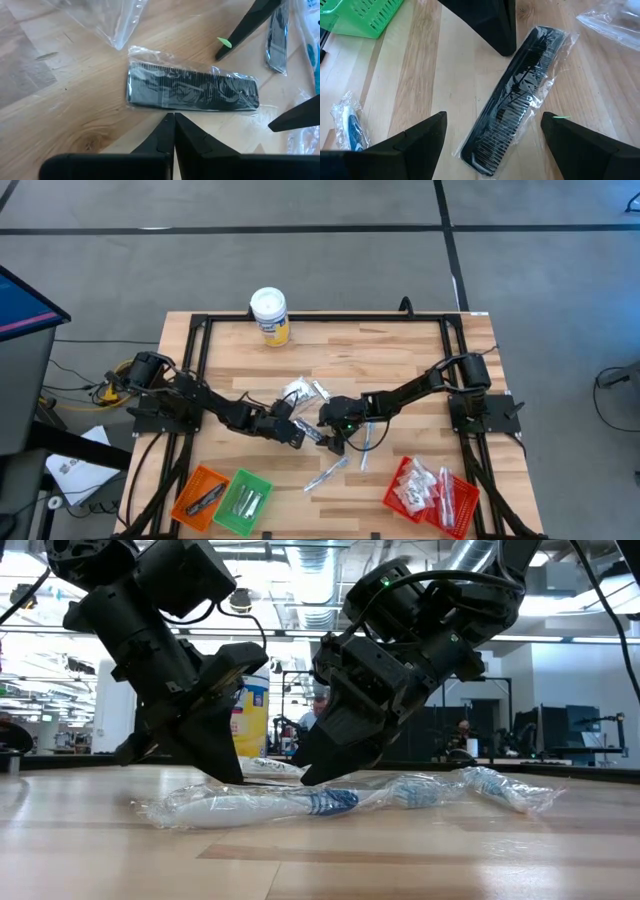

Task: Pick & Place Travel size toiletries
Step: Put the black comb into the orange basket

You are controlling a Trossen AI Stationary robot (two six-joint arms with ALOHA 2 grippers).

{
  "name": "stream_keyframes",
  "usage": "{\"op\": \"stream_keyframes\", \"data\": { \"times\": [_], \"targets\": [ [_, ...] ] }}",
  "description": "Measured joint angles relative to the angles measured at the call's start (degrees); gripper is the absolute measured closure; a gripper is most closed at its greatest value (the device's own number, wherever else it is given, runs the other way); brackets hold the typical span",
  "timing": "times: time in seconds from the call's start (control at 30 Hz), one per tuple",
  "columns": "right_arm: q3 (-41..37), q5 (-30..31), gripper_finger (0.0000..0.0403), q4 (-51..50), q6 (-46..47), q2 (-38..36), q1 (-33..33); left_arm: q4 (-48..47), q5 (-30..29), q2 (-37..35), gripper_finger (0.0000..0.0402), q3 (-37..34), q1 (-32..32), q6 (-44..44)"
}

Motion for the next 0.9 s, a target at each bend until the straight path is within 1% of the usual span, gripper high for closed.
{"op": "stream_keyframes", "data": {
  "times": [0.1, 0.23, 0.57, 0.8, 0.9],
  "targets": [
    [0.0, 0.0, 0.0081, -0.1, -0.1, 0.0, 0.0, 0.0, -0.2, -0.5, 0.0402, 0.0, -0.1, 0.1],
    [0.0, 0.0, 0.0081, -0.2, -0.1, 0.0, 0.0, 0.3, -2.3, -1.7, 0.0401, -0.3, -0.3, 0.8],
    [0.0, 0.0, 0.0081, -0.1, -0.1, 0.0, 0.0, 0.6, -3.4, -1.9, 0.0401, -0.2, 0.6, 1.3],
    [0.0, 0.0, 0.0081, -0.1, -0.1, 0.0, 0.0, 0.4, -2.5, -1.5, 0.0401, -0.2, 1.8, 2.3],
    [0.0, 0.0, 0.0081, -0.1, -0.1, 0.0, 0.0, 1.1, -1.1, -0.6, 0.0402, 0.0, 1.8, 2.3]
  ]
}}
